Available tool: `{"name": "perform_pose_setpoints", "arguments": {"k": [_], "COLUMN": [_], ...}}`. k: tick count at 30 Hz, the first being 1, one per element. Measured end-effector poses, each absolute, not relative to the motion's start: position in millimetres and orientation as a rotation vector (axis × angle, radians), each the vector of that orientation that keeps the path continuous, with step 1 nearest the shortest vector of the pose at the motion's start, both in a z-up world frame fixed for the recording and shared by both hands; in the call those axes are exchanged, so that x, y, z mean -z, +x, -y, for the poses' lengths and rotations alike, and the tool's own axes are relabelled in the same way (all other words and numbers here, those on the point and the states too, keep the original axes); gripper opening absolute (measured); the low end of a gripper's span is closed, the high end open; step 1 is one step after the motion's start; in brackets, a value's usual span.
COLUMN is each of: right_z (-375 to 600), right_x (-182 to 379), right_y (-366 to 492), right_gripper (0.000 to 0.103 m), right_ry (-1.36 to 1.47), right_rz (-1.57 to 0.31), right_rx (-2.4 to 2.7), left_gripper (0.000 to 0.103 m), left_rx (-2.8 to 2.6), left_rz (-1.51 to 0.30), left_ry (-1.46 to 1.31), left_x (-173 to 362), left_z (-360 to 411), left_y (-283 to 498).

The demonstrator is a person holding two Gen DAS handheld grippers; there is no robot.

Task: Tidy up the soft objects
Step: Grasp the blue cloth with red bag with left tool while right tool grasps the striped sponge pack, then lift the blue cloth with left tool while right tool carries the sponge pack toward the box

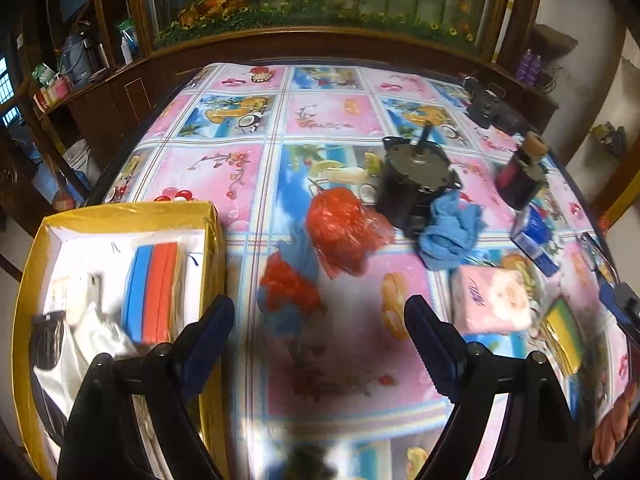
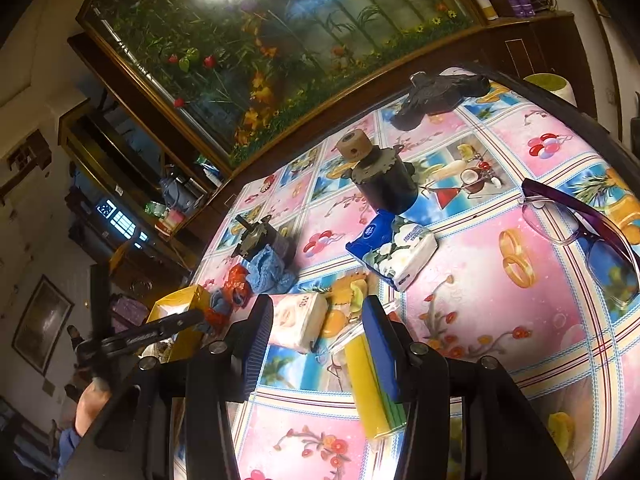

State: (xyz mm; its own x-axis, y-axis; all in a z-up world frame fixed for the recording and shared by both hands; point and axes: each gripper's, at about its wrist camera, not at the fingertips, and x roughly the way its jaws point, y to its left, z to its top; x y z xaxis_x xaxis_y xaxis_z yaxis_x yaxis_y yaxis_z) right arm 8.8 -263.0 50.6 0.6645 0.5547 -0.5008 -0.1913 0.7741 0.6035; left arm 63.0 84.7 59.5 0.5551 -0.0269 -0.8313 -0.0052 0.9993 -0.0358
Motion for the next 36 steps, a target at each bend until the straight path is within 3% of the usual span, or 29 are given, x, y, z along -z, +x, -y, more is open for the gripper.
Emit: {"name": "perform_pose_setpoints", "arguments": {"k": [4, 10, 14, 15, 17, 19, 25, 28, 36], "right_z": [260, 258, 259, 260, 260, 261, 261, 258, 227], "right_x": [-48, -47, -46, -46, -46, -46, -42, -36, -23], "right_y": [10, 11, 11, 12, 12, 11, 13, 12, 3], "right_gripper": [0.05, 0.05, 0.05, 0.05, 0.05, 0.05, 0.05, 0.061, 0.069], "right_ry": [0.549, 0.545, 0.542, 0.542, 0.541, 0.54, 0.52, 0.477, 0.2], "right_rz": [-0.737, -0.741, -0.742, -0.743, -0.744, -0.744, -0.774, -0.809, -0.884], "right_rx": [-0.463, -0.457, -0.447, -0.445, -0.439, -0.434, -0.414, -0.401, -0.347], "left_gripper": [0.086, 0.069, 0.067, 0.064, 0.041, 0.031, 0.03, 0.03, 0.03], "left_rx": [0.021, 0.024, 0.004, 0.001, -0.012, 0.003, 0.071, 0.104, 0.149], "left_rz": [-1.012, -1.071, -1.096, -1.102, -1.105, -1.106, -1.05, -1.025, -1.004], "left_ry": [-0.062, -0.01, -0.003, -0.012, -0.013, -0.036, -0.075, -0.097, -0.127], "left_x": [-53, -37, -25, -22, -19, -17, -17, -17, -18], "left_z": [-95, -85, -85, -86, -86, -84, -60, -53, -53], "left_y": [83, 99, 105, 106, 100, 90, 39, 15, -9]}}
